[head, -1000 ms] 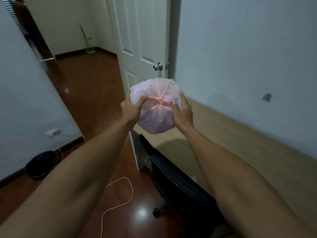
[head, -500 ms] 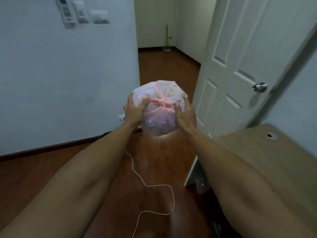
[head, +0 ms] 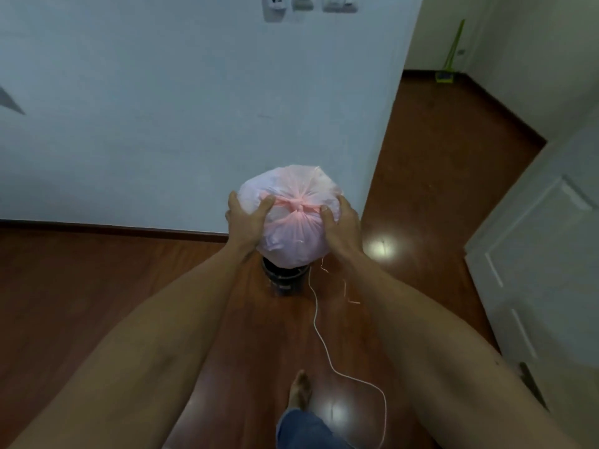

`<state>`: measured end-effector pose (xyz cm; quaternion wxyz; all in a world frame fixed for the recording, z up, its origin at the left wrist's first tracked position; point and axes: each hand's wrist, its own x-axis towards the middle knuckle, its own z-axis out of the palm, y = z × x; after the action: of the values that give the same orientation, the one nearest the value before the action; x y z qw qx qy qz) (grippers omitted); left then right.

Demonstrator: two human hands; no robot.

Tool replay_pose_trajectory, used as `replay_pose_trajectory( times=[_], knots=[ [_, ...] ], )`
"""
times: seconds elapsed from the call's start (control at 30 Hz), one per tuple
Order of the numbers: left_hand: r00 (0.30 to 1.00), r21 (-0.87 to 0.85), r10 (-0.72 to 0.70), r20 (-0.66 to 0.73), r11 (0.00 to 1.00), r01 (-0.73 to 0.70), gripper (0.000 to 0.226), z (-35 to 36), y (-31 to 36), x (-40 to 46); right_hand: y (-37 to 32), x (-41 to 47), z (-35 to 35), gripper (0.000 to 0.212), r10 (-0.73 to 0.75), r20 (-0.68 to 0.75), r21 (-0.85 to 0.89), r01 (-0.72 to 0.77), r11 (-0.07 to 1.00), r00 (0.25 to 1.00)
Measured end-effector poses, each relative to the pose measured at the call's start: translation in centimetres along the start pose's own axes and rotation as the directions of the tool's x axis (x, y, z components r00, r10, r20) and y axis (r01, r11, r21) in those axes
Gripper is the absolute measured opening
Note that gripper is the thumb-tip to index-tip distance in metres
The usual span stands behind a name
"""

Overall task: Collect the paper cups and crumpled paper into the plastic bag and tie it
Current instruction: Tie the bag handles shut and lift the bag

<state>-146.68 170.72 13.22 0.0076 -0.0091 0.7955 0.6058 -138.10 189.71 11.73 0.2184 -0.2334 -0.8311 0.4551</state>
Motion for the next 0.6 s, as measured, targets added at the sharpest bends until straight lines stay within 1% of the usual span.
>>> replay_pose_trajectory(
  times=[0.07, 0.13, 0.23, 0.4, 0.47, 0.57, 0.6],
  knots=[
    [0.998, -0.037, -0.051, -0.035, 0.998, 0.049, 0.104, 0.4, -1.0, 4.2, 0.4, 3.5, 3.3, 0.058, 0.022, 0.027, -0.006, -0.022, 1.000, 0.999],
    [0.994, -0.051, -0.093, -0.057, 0.995, 0.090, 0.094, 0.8, -2.0, 8.5, 0.8, 6.8, 6.4, 0.059, 0.067, 0.040, 0.001, -0.067, 0.998, 0.997],
    [0.988, -0.062, -0.144, -0.047, 0.988, 0.141, 0.088, 1.3, -3.2, 13.9, 1.4, 11.2, 10.0, 0.059, 0.106, 0.071, -0.007, -0.105, 0.994, 0.992],
    [0.976, -0.050, -0.216, -0.014, 0.975, 0.215, 0.091, 1.9, -4.8, 20.5, 2.4, 16.6, 14.5, 0.060, 0.150, 0.101, -0.030, -0.148, 0.989, 0.983],
    [0.973, 0.013, -0.229, -0.017, 0.973, 0.229, 0.091, 2.3, -5.4, 22.5, 3.0, 18.0, 16.0, 0.060, 0.169, 0.110, -0.026, -0.167, 0.986, 0.979],
    [0.971, 0.235, -0.239, -0.025, 0.942, 0.238, 0.091, 3.0, -6.8, 25.2, 4.4, 19.9, 18.1, 0.061, 0.200, 0.115, -0.030, -0.197, 0.980, 0.973],
    [0.970, 0.270, -0.242, -0.010, 0.934, 0.235, 0.089, 3.4, -7.4, 26.1, 5.1, 20.4, 18.8, 0.060, 0.209, 0.108, -0.038, -0.206, 0.978, 0.972]
  ],
)
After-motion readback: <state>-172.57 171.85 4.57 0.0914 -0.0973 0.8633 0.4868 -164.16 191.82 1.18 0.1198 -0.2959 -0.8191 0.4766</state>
